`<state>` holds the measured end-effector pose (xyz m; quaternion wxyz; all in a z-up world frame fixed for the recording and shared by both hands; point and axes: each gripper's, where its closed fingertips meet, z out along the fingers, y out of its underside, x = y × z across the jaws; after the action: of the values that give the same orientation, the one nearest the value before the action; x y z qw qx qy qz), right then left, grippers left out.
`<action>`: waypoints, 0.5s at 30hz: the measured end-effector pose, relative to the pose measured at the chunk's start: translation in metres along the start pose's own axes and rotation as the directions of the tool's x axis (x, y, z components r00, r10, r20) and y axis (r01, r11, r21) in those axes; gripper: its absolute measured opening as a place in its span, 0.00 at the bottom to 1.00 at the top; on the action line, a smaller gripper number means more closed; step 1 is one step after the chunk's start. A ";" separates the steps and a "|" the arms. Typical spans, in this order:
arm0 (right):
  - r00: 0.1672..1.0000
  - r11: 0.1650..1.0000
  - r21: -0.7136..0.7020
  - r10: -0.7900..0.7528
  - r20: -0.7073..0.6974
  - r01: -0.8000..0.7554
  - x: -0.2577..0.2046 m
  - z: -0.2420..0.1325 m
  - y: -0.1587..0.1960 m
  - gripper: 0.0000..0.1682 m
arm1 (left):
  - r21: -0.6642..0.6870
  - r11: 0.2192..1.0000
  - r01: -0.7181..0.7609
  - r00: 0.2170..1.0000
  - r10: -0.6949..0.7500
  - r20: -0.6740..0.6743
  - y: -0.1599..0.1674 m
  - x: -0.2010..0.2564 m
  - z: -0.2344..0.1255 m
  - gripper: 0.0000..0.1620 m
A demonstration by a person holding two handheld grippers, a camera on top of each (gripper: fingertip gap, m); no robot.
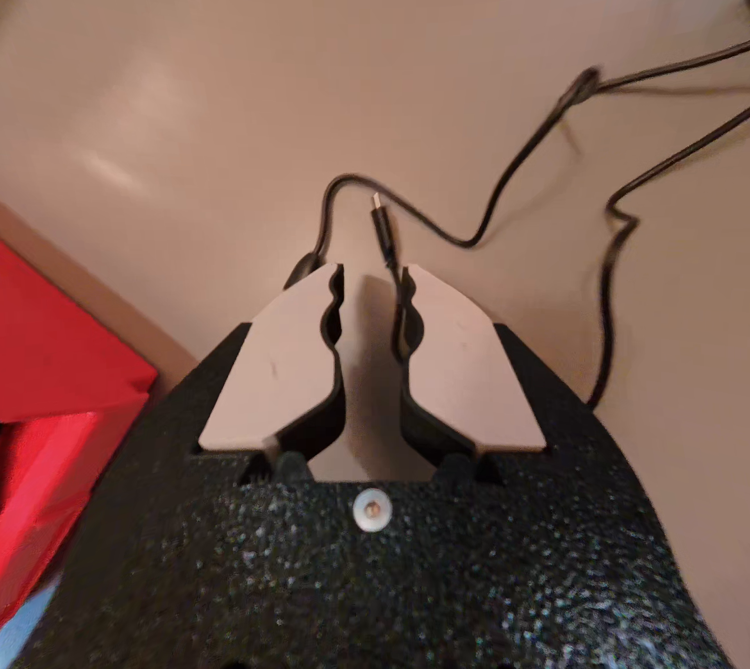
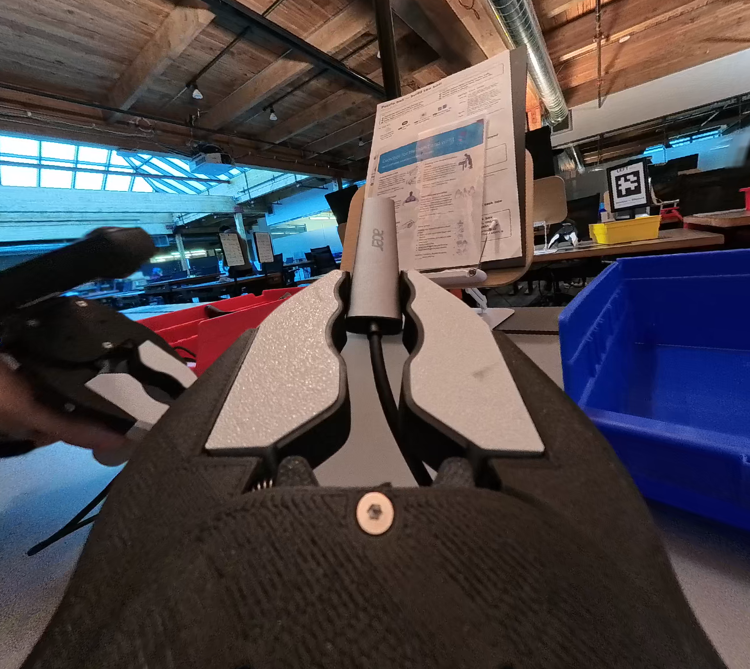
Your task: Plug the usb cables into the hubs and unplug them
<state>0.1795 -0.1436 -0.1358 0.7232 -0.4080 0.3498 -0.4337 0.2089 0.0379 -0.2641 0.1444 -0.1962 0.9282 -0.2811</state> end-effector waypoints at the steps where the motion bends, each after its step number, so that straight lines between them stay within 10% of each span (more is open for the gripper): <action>1: 1.000 1.000 -0.002 -0.003 0.002 0.003 -0.001 0.000 0.000 0.14 | 0.031 0.999 -0.028 0.999 0.028 0.020 -0.003 0.007 0.000 0.16; 15: 1.000 1.000 -0.012 -0.019 0.017 0.019 -0.004 0.001 0.002 0.14 | -0.001 0.990 0.138 0.987 -0.138 -0.087 0.003 -0.002 0.027 0.05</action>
<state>0.1795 -0.1392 -0.1361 0.7195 -0.4195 0.3426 -0.4347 0.2198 0.0282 -0.2874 0.0845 -0.2473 0.9171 -0.3010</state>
